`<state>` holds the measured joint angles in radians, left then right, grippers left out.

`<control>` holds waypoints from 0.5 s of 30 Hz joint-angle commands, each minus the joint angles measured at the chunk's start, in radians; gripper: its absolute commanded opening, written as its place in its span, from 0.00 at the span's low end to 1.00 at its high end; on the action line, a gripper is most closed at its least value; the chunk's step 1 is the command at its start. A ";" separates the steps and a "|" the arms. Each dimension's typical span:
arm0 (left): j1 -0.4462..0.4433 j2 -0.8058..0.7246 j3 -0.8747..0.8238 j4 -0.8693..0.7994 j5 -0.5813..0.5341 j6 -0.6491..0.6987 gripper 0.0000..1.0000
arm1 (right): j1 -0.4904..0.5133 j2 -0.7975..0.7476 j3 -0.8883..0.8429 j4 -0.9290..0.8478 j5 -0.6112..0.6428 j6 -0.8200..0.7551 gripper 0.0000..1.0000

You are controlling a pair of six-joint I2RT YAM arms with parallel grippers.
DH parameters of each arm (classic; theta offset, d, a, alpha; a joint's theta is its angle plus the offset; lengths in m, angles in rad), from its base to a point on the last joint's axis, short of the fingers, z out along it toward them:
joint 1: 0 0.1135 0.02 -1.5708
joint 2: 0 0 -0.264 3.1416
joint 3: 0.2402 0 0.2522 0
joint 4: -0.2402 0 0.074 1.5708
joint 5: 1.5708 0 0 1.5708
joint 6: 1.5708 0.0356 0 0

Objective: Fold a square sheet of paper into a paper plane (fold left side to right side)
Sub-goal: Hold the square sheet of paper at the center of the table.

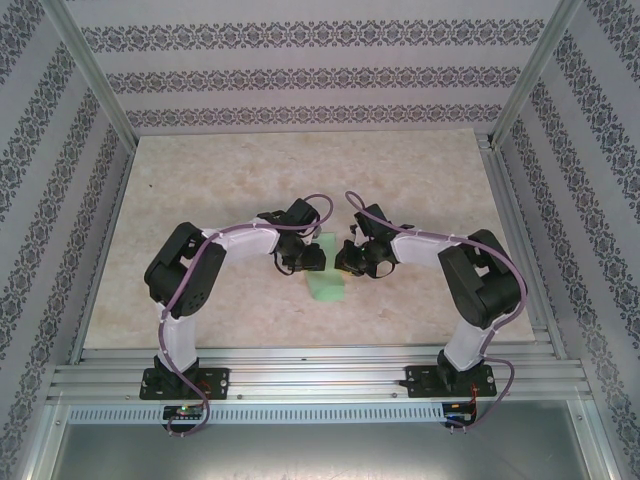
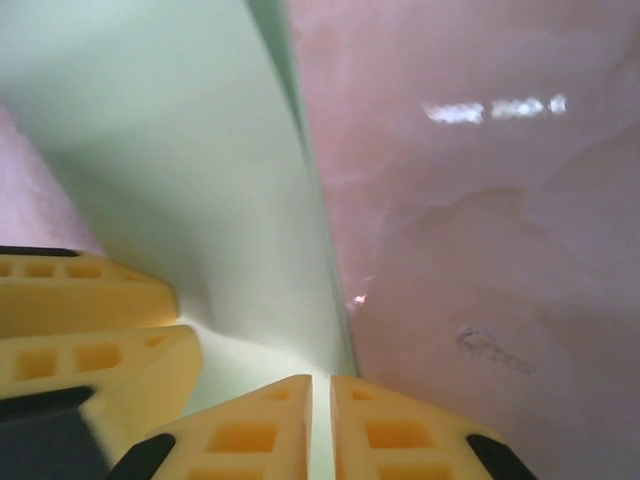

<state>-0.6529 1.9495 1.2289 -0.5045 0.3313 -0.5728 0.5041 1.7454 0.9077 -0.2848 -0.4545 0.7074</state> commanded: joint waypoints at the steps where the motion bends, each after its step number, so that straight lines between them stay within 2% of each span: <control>1: 0.006 0.031 -0.059 0.008 -0.010 0.010 0.33 | 0.007 -0.098 0.013 -0.031 0.026 -0.033 0.17; 8: 0.004 0.031 -0.069 0.021 -0.004 0.002 0.33 | 0.045 -0.168 -0.050 0.005 -0.042 0.057 0.17; 15: 0.002 0.030 -0.072 0.022 -0.009 0.002 0.32 | 0.094 -0.110 -0.097 0.027 -0.033 0.104 0.16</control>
<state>-0.6479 1.9385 1.2018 -0.4679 0.3424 -0.5735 0.5850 1.6024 0.8318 -0.2764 -0.4812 0.7780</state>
